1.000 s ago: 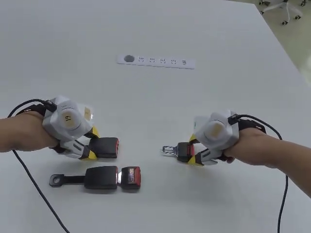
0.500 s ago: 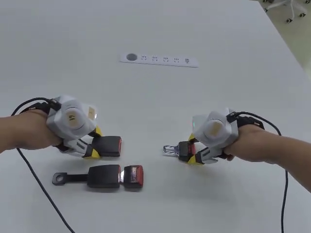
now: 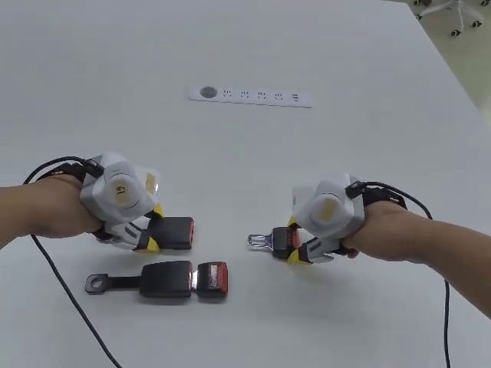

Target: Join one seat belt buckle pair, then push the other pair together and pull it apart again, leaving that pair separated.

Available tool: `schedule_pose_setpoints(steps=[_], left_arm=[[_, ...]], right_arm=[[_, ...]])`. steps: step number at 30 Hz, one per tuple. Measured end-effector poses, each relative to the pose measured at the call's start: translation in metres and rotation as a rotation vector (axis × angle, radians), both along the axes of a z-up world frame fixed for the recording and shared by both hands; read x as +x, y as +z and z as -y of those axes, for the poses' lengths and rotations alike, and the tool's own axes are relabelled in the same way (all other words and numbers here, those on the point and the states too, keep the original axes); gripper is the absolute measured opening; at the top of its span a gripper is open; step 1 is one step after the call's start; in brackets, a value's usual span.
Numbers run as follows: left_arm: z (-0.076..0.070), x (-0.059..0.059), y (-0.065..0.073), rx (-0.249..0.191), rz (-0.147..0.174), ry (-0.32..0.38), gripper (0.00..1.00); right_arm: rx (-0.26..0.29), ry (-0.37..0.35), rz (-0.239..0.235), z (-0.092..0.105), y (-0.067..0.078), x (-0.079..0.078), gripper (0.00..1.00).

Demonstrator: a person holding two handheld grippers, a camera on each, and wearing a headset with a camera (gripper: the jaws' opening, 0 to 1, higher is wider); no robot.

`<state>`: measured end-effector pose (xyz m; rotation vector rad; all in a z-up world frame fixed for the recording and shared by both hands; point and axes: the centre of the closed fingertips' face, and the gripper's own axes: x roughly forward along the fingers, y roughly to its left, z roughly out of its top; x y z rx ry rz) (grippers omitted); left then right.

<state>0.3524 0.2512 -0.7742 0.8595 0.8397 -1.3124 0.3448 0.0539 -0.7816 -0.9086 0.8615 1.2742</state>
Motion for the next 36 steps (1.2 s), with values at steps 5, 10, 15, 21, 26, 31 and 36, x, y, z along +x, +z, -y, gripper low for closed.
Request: schedule_pose_setpoints(steps=[5,10,15,21,26,31,36], left_arm=[[0.001,-0.001,0.000,0.000,-0.010,0.009,0.32],[0.001,-0.002,0.000,-0.004,-0.021,0.018,0.32],[0.000,0.000,-0.001,-0.010,-0.033,0.025,0.32],[-0.001,0.000,-0.001,-0.013,-0.033,0.029,0.32],[-0.001,0.000,-0.001,-0.019,-0.033,0.036,0.33],[-0.001,0.001,-0.001,-0.017,-0.032,0.039,0.33],[-0.002,0.002,-0.002,-0.012,-0.032,0.038,0.33]], right_arm=[[0.019,0.000,0.004,-0.017,0.005,-0.002,0.31],[0.040,0.004,0.008,-0.036,0.000,0.004,0.31],[0.053,0.004,0.004,-0.053,0.002,0.007,0.31],[0.062,0.009,0.007,-0.073,0.008,0.007,0.31],[0.062,0.014,0.008,-0.081,0.006,0.010,0.31],[0.052,0.023,0.012,-0.086,0.008,0.011,0.32],[0.044,0.045,0.016,-0.093,0.004,0.010,0.32]])
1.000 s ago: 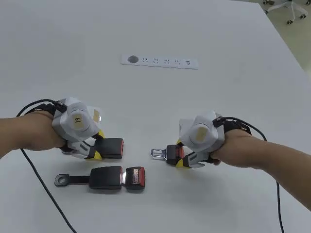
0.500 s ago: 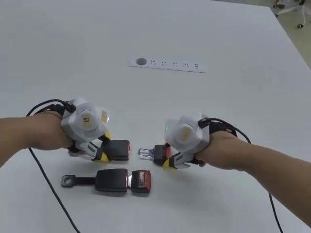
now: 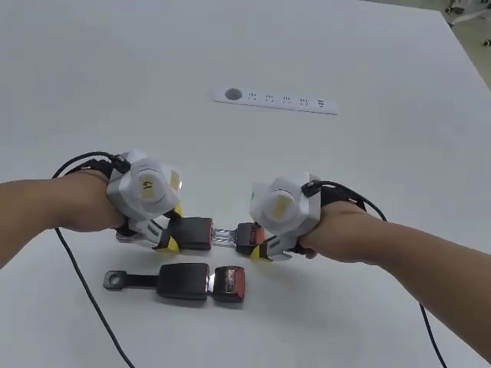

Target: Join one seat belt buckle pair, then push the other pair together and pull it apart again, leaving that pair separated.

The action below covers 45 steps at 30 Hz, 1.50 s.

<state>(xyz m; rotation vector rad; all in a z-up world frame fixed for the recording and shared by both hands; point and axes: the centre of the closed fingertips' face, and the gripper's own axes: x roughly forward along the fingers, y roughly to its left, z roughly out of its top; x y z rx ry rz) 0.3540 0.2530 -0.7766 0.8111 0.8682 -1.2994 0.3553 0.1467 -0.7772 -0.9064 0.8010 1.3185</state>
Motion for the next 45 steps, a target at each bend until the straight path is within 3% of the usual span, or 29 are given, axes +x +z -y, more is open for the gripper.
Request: schedule_pose_setpoints(steps=[4,7,12,23,25,31,45], left_arm=[[0.001,-0.001,0.000,0.001,-0.005,0.003,0.33],[0.002,-0.002,0.001,-0.001,-0.005,0.001,0.33],[0.004,-0.001,0.001,-0.017,-0.008,0.004,0.32],[0.005,-0.001,0.002,-0.007,-0.016,-0.028,0.31],[0.004,-0.001,0.001,-0.007,-0.016,-0.029,0.31],[0.004,0.000,0.000,-0.014,-0.017,-0.027,0.31],[0.004,-0.001,0.001,-0.011,-0.017,-0.026,0.31]], right_arm=[[-0.011,0.015,0.020,-0.002,-0.001,0.002,0.32],[0.009,0.008,0.004,-0.005,0.005,-0.003,0.31],[0.048,0.005,0.000,-0.014,0.002,0.000,0.31],[0.030,0.021,-0.014,-0.016,-0.003,0.003,0.29],[0.024,0.027,-0.016,-0.016,0.003,0.000,0.29],[0.023,0.034,-0.012,-0.028,-0.001,0.003,0.28],[0.011,0.033,-0.021,-0.029,-0.003,0.004,0.29]])
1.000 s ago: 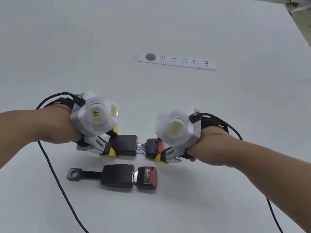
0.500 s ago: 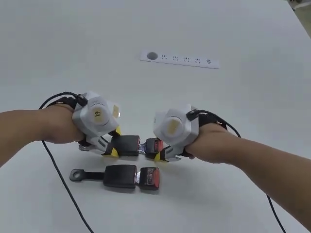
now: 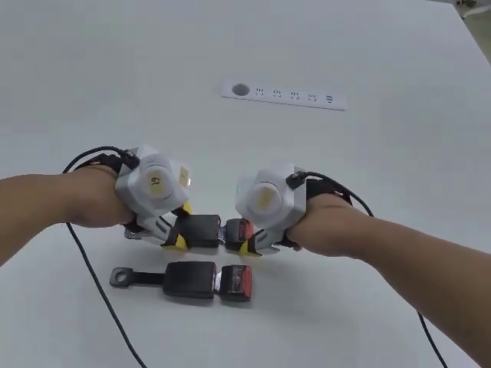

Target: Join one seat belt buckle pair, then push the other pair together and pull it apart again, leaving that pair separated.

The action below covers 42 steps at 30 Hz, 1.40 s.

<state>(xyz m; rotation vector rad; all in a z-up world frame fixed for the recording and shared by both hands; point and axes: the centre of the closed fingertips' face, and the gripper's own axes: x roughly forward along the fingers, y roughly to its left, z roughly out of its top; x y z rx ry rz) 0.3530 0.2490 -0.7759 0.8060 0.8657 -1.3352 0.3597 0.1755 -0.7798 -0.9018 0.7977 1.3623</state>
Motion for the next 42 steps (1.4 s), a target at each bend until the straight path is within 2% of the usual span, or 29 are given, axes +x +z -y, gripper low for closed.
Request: schedule_pose_setpoints(steps=[9,16,19,21,23,33,42], left_arm=[[-0.001,0.000,-0.001,-0.001,0.002,0.001,0.31],[0.000,-0.001,0.000,0.004,0.002,-0.005,0.32],[-0.001,-0.001,0.000,0.006,0.001,-0.008,0.32],[0.000,0.000,0.000,0.010,0.000,-0.007,0.32],[-0.001,0.000,0.000,0.010,-0.001,-0.004,0.32],[-0.001,0.001,-0.001,0.021,-0.007,0.007,0.32],[0.000,0.001,-0.001,0.008,-0.007,0.012,0.32]], right_arm=[[-0.014,0.008,0.009,0.003,0.002,-0.002,0.30],[-0.029,0.001,0.009,0.018,0.002,-0.002,0.30],[-0.009,-0.006,-0.002,0.017,0.000,-0.002,0.31],[-0.011,-0.007,0.001,0.018,0.005,-0.004,0.31],[-0.013,-0.004,0.005,0.020,0.001,-0.004,0.31],[-0.044,-0.028,0.001,0.063,0.003,-0.004,0.31],[-0.070,-0.064,0.006,0.106,0.002,-0.006,0.31]])
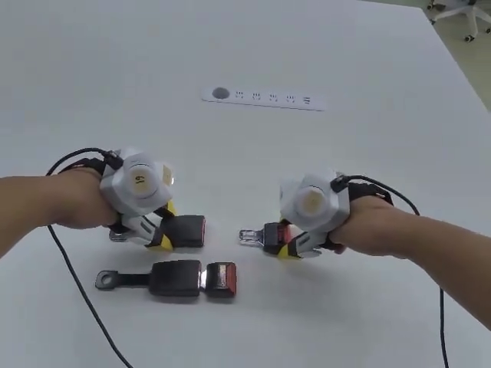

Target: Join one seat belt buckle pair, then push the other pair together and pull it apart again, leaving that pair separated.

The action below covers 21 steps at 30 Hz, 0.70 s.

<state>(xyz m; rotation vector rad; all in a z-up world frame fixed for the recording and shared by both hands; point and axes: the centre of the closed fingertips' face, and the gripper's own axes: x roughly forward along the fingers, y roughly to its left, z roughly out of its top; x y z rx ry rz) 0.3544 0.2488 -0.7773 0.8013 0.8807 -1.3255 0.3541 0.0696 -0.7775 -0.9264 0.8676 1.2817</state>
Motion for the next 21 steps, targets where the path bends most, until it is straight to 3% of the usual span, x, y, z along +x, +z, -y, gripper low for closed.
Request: schedule_pose_setpoints(steps=[6,7,12,21], left_arm=[[0.001,0.000,0.000,0.000,0.001,-0.003,0.32],[0.000,0.000,0.000,0.001,0.001,-0.004,0.32],[0.000,0.000,-0.001,0.003,0.001,-0.004,0.32],[0.000,0.000,-0.001,0.009,0.001,-0.001,0.32]], right_arm=[[-0.021,-0.020,-0.005,0.030,0.005,-0.003,0.32],[-0.024,-0.021,-0.007,0.034,-0.001,0.000,0.32],[-0.044,-0.025,-0.015,0.051,-0.002,-0.003,0.32],[-0.042,-0.038,-0.019,0.059,0.000,-0.004,0.32]])
